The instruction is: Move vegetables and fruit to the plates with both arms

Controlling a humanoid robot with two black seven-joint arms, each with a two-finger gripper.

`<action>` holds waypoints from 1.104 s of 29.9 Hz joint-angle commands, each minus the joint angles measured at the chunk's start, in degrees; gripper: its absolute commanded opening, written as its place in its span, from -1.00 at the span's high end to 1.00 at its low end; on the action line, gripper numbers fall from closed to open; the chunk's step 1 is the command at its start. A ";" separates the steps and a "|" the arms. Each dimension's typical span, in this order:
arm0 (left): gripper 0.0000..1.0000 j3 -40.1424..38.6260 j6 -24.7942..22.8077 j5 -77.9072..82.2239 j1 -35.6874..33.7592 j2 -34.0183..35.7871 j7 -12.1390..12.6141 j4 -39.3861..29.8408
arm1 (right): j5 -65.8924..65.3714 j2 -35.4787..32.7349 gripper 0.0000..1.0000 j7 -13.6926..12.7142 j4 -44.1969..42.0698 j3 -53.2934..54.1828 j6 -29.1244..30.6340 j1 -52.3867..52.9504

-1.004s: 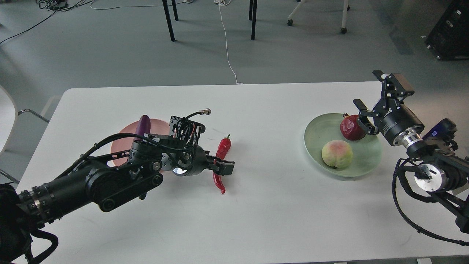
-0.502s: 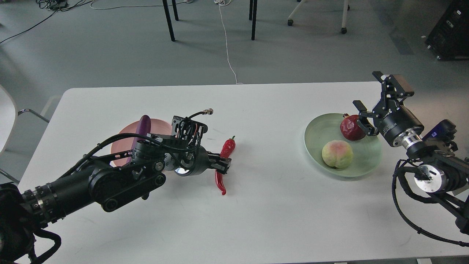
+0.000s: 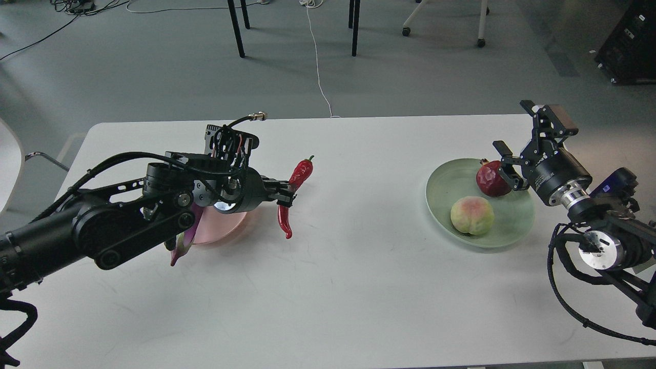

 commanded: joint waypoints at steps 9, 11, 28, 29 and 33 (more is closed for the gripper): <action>0.58 0.83 0.00 -0.79 2.46 9.32 -3.75 0.34 | -0.02 0.01 -0.98 0.00 0.16 -0.02 0.01 -0.43; 0.44 0.83 0.00 -0.79 3.34 9.41 -3.84 0.34 | -0.02 0.01 -0.98 0.00 0.16 0.07 0.01 -0.43; -1.00 -6.54 5.38 -11.91 5.71 12.22 -11.65 -3.17 | -0.02 0.18 -0.98 0.00 -0.10 0.51 -0.60 0.45; -1.00 -7.07 8.20 -16.04 6.68 11.70 -13.05 -3.17 | -0.02 0.44 -0.98 0.00 -0.19 0.51 -0.69 0.80; -1.00 -8.84 21.03 -37.48 10.98 7.66 -20.70 -2.65 | 0.07 1.32 -0.98 0.00 0.08 0.59 -1.48 2.47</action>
